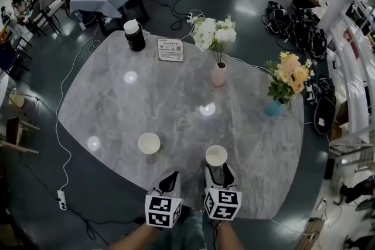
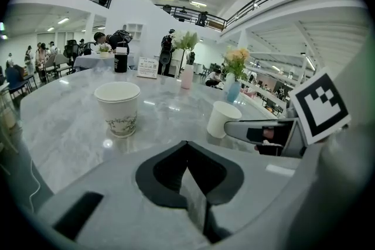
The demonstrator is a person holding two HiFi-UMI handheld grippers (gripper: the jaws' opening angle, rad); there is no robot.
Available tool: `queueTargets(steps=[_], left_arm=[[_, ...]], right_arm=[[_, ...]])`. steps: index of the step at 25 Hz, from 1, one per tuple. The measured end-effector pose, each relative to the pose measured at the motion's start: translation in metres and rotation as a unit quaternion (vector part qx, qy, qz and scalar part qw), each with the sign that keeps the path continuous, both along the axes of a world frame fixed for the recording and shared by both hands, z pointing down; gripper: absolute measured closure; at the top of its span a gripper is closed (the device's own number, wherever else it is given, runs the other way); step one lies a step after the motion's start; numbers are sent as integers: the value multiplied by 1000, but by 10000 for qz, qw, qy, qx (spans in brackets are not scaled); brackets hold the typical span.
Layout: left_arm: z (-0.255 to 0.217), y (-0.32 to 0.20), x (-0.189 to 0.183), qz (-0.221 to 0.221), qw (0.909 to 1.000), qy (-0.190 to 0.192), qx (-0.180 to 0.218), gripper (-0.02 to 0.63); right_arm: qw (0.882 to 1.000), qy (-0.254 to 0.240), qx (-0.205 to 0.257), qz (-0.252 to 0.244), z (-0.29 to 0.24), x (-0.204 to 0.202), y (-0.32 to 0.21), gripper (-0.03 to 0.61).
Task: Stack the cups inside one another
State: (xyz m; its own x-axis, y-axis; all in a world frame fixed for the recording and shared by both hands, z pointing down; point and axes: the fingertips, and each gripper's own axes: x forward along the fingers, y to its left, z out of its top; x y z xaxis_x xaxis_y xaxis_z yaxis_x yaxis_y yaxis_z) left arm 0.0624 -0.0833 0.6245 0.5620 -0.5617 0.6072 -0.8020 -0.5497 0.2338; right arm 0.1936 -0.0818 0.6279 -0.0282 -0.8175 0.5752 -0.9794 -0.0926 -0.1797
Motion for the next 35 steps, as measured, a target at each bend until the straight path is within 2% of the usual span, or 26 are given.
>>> queueTargets(steps=[11,35], left_arm=[[11,0,6,137,9998,-19,-159,617],[9,-8,4,35,9998,-15,-195,617]], right_arm=[[9999,119,-50,-75,12,1,-18,336],[9999,142,-12,-91,4,6,-25,337]])
